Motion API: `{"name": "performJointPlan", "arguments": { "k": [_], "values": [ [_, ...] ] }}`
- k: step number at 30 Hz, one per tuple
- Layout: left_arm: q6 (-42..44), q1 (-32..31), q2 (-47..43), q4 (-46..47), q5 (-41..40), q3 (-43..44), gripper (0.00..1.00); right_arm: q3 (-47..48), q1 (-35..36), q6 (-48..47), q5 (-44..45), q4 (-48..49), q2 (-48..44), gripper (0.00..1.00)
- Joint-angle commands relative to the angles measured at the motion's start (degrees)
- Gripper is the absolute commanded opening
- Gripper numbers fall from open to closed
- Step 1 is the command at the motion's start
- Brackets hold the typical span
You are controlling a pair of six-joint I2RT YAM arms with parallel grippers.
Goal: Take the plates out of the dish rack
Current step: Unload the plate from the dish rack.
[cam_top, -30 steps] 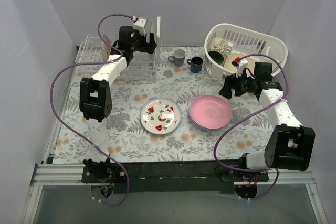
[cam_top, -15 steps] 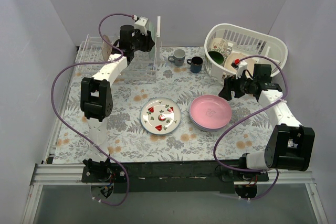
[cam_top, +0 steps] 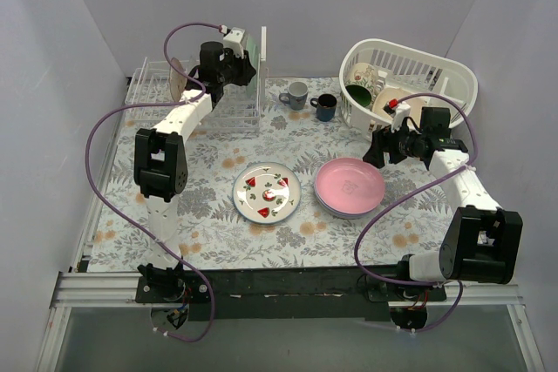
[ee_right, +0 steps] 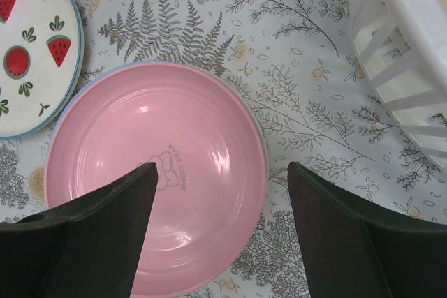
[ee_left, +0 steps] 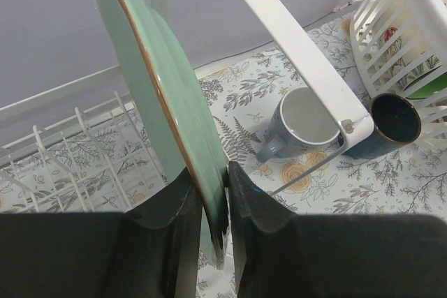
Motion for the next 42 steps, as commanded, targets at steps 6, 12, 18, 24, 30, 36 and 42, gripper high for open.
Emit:
{"name": "performJointPlan", "arguments": {
  "k": [6, 12, 18, 24, 30, 36, 42],
  "values": [
    [-1.16, 0.62, -3.22, 1.54, -4.62, -0.35, 0.0, -0.51, 0.08, -0.92, -0.74, 1.76, -1.49, 0.83],
    [-1.69, 0.62, -3.93, 1.01, -6.81, 2.72, 0.0, -0.51, 0.17, -0.92, -0.74, 1.85, -1.22, 0.82],
    [-1.16, 0.71, -5.51, 0.22, -9.54, 3.52, 0.0, -0.51, 0.08, -0.92, -0.83, 1.85, -1.31, 0.83],
    [-0.81, 0.71, -7.7, -0.13, -10.07, 3.96, 0.0, -0.51, 0.17, -0.92, -1.09, 1.85, -1.22, 0.83],
    [-3.44, 0.62, -9.28, -1.1, -10.59, 5.89, 0.0, -0.51, 0.08, -1.01, -1.18, 1.76, -1.31, 0.82],
    [-10.91, 0.71, -10.08, -1.8, -11.74, 6.86, 0.0, -0.77, 0.08, -1.19, -1.27, 1.85, -1.4, 0.82],
    [-14.96, 0.71, -9.55, -2.77, -12.18, 8.97, 0.0, -1.21, 0.17, -1.36, -1.18, 1.85, -1.84, 0.82]
  ]
}}
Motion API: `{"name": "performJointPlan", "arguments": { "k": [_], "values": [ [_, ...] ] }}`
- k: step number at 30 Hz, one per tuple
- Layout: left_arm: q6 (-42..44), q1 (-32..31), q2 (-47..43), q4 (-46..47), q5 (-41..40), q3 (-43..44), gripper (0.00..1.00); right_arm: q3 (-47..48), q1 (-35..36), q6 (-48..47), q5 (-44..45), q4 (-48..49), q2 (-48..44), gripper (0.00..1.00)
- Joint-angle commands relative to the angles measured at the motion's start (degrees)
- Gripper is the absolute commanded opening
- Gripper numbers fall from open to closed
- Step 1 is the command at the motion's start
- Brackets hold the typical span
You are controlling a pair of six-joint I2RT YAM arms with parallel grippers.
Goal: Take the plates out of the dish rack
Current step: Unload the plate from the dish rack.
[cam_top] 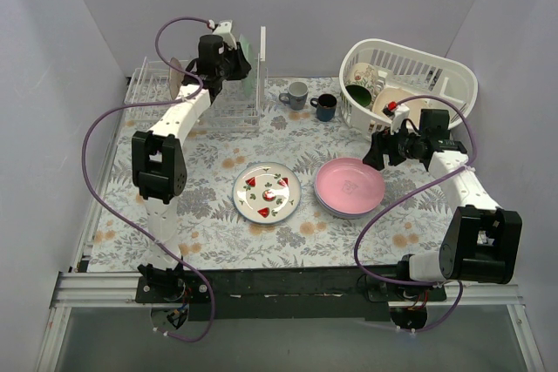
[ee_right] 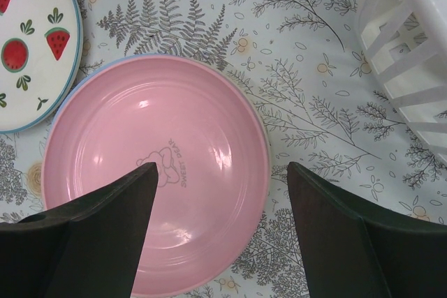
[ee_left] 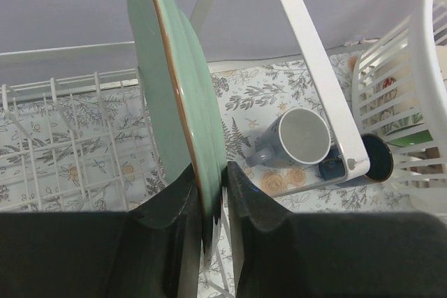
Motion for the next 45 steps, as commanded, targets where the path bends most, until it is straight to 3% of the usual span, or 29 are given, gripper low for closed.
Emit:
{"name": "performJointPlan", "arguments": {
  "k": [1, 45],
  "values": [
    [-3.11, 1.14, -7.91, 4.71, -3.52, 5.51, 0.0, -0.45, 0.08, -0.64, -0.92, 1.59, -1.73, 0.82],
    [-11.11, 1.14, -11.34, 1.19, 1.66, 13.95, 0.0, -0.71, 0.08, -0.99, -0.57, 1.76, -1.11, 0.82]
  ]
}}
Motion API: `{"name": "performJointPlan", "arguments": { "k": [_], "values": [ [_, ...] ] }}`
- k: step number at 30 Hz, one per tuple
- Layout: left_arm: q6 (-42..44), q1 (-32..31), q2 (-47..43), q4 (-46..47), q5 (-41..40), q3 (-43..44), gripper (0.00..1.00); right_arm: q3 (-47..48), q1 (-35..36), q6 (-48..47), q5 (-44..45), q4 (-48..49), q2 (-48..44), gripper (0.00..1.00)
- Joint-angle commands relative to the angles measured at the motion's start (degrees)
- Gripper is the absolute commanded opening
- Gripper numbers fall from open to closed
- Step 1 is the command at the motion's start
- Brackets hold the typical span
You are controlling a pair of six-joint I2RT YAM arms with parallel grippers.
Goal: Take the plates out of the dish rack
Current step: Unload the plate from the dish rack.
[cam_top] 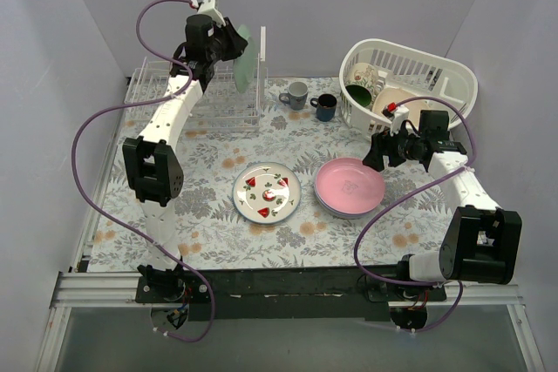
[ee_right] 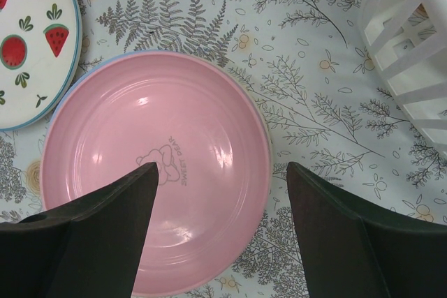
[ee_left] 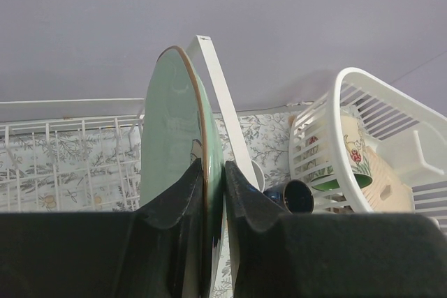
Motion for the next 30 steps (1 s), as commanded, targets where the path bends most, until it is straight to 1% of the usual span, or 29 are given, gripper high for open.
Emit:
{"name": "performJointPlan", "arguments": {
  "k": [1, 7, 14, 18, 20, 21, 22, 23, 24, 25, 28, 29, 30],
  "values": [
    [-0.4, 0.23, -9.28, 5.1, 1.18, 4.21, 0.0, 0.03, 0.08, -0.82, -0.59, 1.76, -1.03, 0.82],
    [1.7, 0.31, -12.09, 4.57, 1.45, 2.45, 0.0, 0.21, 0.08, -0.82, -0.68, 1.76, -0.85, 0.82],
    [7.06, 0.23, -17.1, 3.61, 2.67, -2.47, 0.0, 1.26, 0.17, -0.12, -1.29, 1.41, -0.94, 0.82],
    [12.33, -0.3, -20.26, 1.5, 3.38, -5.89, 0.0, 2.14, 0.17, 0.06, -1.55, 0.88, -0.76, 0.82],
    [17.16, -1.09, -22.11, 0.45, 2.33, -7.91, 0.0, 2.58, 0.17, 0.15, -1.47, 0.71, -0.59, 0.82],
    [19.0, -2.57, -24.04, 0.1, 1.8, -8.79, 0.0, 2.84, 0.17, 0.06, -1.47, 0.53, -0.41, 0.82],
    [23.63, -3.46, -25.1, -0.34, 0.93, -11.24, 0.0, 3.02, 0.17, 0.06, -1.47, 0.36, -0.32, 0.82],
    [25.94, -4.68, -26.24, -0.69, -0.3, -12.83, 0.0, 3.19, 0.17, 0.06, -1.47, 0.09, -0.15, 0.82],
    [28.84, -7.65, -29.38, -0.61, -3.27, -14.76, 0.0, 3.81, 0.17, 0.06, -1.38, 0.0, -0.06, 0.82],
    [33.56, -9.42, -30.98, -0.44, -5.13, -19.74, 0.0, 4.07, 0.17, -0.03, -1.47, -0.08, -0.06, 0.82],
    [39.66, -15.84, -37.47, 2.2, -11.36, -27.85, 0.0, 5.3, 0.17, -0.03, -1.47, -0.79, 0.12, 0.82],
    [42.29, -17.16, -38.37, 1.85, -12.69, -30.92, 0.0, 5.57, 0.17, -0.03, -1.29, -0.87, 0.03, 0.82],
    [43.01, -19.18, -38.99, 1.33, -13.49, -31.99, 0.0, 5.83, 0.17, -0.2, -1.21, -1.22, 0.03, 0.82]
  ]
}}
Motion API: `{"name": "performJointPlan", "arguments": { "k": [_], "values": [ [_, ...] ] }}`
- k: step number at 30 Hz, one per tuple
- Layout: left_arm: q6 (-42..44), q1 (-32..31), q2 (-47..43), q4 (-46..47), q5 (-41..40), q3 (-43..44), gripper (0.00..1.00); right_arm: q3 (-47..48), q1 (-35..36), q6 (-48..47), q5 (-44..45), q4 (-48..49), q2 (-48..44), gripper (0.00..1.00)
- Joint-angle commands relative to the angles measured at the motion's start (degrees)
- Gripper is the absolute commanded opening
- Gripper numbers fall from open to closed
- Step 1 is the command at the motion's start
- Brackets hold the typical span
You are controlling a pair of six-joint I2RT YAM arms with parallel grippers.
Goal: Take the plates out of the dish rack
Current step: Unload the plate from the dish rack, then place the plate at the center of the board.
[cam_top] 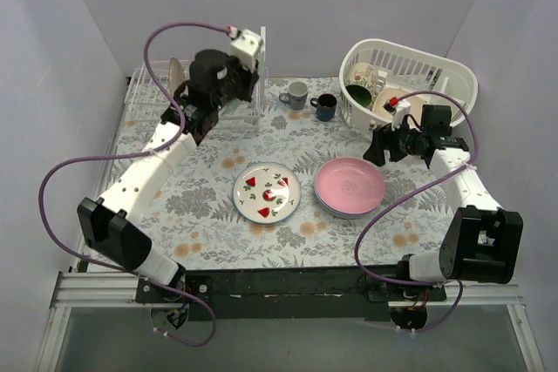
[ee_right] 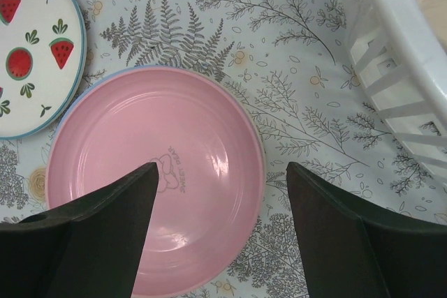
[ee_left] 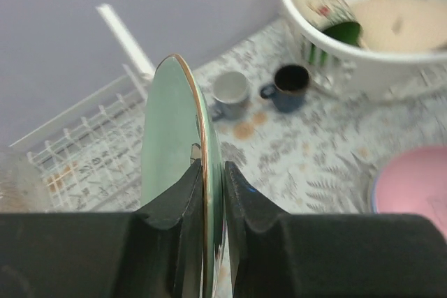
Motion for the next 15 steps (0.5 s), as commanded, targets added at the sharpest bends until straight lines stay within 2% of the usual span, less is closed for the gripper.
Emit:
{"name": "performJointPlan", "arguments": {
  "k": [1, 9, 14, 15],
  "values": [
    [13.16, -7.85, -8.79, 4.45, -8.3, -6.21, 0.0, 4.06, 0.17, -0.47, -0.72, -0.57, -0.08, 0.82],
    [21.15, -22.34, -14.85, 4.36, -21.84, -20.78, 0.0, 5.03, 0.17, -1.26, 2.7, -0.4, 0.27, 0.82],
    [23.18, -33.23, -16.79, 5.94, -33.87, -29.32, 0.0, 3.02, 0.17, -1.0, 4.72, 1.97, -0.08, 0.82],
    [23.27, -33.69, -16.88, 5.94, -34.42, -30.64, 0.0, 2.75, 0.26, -0.99, 4.9, 2.33, -0.08, 0.82]
  ]
}}
